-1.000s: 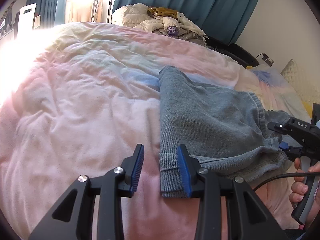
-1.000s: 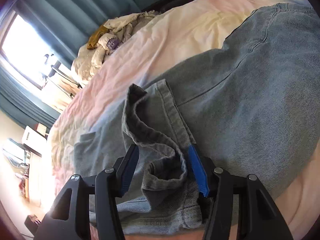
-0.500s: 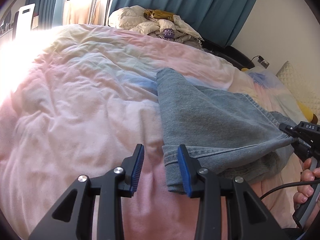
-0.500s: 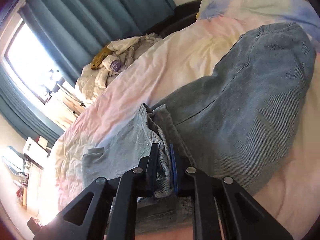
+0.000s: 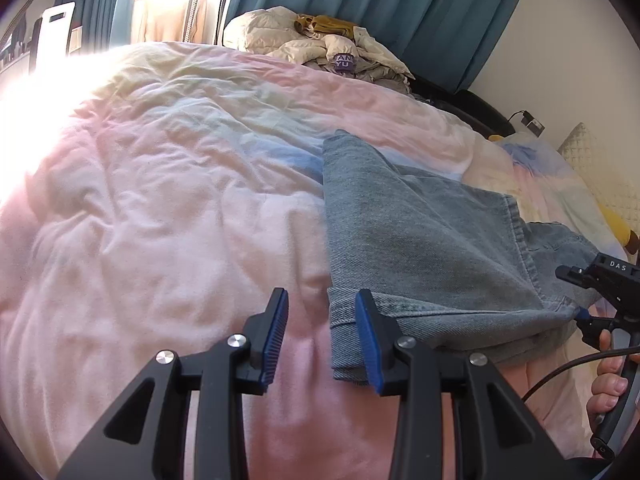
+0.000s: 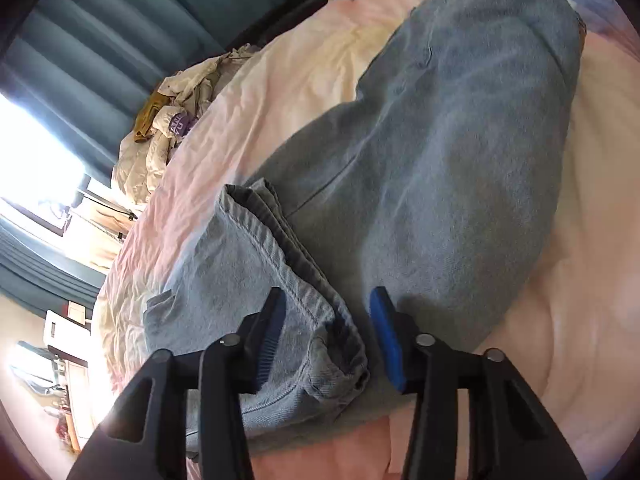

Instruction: Fold clothes

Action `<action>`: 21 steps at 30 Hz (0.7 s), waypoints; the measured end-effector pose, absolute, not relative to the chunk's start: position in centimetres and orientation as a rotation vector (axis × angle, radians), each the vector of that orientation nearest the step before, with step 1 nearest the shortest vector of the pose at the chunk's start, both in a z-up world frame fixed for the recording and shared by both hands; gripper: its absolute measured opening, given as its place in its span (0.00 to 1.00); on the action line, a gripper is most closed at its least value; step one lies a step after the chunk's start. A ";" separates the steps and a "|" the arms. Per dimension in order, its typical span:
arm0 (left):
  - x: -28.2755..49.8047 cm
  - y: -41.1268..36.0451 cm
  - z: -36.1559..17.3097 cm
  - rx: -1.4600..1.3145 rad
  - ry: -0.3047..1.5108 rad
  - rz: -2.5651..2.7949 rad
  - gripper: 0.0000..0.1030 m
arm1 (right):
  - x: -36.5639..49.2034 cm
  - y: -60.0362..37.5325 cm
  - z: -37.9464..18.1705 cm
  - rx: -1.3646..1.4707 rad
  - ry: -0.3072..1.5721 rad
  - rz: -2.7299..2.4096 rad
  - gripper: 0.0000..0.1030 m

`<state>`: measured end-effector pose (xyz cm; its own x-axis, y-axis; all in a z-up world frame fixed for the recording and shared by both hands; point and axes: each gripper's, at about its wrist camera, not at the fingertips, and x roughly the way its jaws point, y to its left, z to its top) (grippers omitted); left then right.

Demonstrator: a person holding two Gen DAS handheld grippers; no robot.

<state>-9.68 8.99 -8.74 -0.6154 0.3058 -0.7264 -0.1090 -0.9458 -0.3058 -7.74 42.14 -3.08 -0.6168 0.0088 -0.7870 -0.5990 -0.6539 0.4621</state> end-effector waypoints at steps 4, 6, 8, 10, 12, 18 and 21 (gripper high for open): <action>-9.9 9.1 -9.0 -1.242 -0.345 2.613 0.34 | -10.4 42.2 -4.4 -1.207 0.982 2.312 0.60; -10.0 9.1 -9.1 -1.243 -0.350 2.614 0.34 | -11.9 42.4 -5.7 -1.285 0.976 2.302 0.60; -10.1 9.2 -9.2 -1.245 -0.352 2.616 0.34 | -13.0 42.1 -6.7 -1.352 0.951 2.316 0.60; -10.1 9.1 -9.3 -1.249 -0.354 2.618 0.34 | -14.0 41.6 -7.8 -1.437 0.973 2.339 0.62; -10.2 9.1 -9.4 -1.250 -0.357 2.619 0.34 | -14.5 41.1 -8.3 -1.492 0.947 2.354 0.62; -10.3 8.9 -9.5 -1.266 -0.363 2.625 0.34 | -13.3 41.0 -7.1 -1.406 1.298 2.503 0.62; -10.3 8.8 -9.6 -1.268 -0.372 2.620 0.34 | -13.2 41.1 -6.8 -1.365 1.353 2.526 0.62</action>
<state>-10.33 8.82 -9.59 -0.6088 0.2922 -0.7375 -0.0754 -0.9468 -0.3128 -13.18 41.09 -6.84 -0.6297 -0.3924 -0.6705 -0.3406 -0.6363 0.6922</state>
